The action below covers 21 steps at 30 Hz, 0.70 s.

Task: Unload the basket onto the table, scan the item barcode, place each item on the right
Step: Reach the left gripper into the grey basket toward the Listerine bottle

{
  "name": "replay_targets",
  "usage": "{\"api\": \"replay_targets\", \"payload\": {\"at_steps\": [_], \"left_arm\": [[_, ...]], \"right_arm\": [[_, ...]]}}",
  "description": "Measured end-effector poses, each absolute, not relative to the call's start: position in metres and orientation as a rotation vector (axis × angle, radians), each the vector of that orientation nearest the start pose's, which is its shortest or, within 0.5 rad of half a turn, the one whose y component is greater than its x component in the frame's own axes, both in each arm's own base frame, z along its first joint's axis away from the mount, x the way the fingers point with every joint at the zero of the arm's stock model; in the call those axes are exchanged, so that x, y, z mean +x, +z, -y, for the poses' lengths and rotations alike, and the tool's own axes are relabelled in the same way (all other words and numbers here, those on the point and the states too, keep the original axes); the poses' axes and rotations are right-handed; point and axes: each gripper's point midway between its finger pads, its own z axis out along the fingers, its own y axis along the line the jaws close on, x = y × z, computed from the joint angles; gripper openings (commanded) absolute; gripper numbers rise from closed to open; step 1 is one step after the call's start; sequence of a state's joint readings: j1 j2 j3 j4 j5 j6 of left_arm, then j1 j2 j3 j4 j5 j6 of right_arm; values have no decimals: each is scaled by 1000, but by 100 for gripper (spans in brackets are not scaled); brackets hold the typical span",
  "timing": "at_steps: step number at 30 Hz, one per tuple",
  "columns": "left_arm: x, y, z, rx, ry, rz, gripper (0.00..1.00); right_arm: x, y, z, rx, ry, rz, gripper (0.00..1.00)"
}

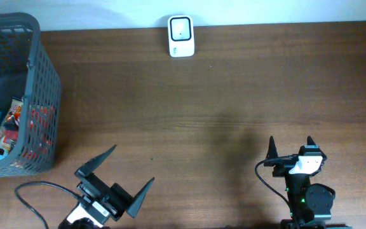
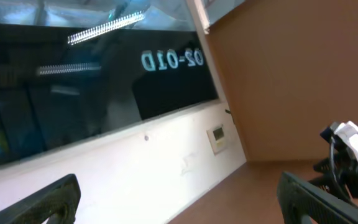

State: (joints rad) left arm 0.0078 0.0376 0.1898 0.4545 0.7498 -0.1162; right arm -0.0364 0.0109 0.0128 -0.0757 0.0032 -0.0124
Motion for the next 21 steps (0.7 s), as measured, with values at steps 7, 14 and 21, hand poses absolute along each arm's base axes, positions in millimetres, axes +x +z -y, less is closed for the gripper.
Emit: {"api": "replay_targets", "payload": {"at_steps": [7, 14, 21], "left_arm": [[222, 358, 82, 384, -404, -1500, 99], [265, 342, 71, 255, -453, -2014, 99], [358, 394, 7, -123, -201, -2348, 99]], "right_arm": [[246, 159, 9, 22, -39, -1643, 98], [246, 159, 9, 20, -39, -1645, 99], [246, 159, 9, 22, -39, -1644, 99]]}}
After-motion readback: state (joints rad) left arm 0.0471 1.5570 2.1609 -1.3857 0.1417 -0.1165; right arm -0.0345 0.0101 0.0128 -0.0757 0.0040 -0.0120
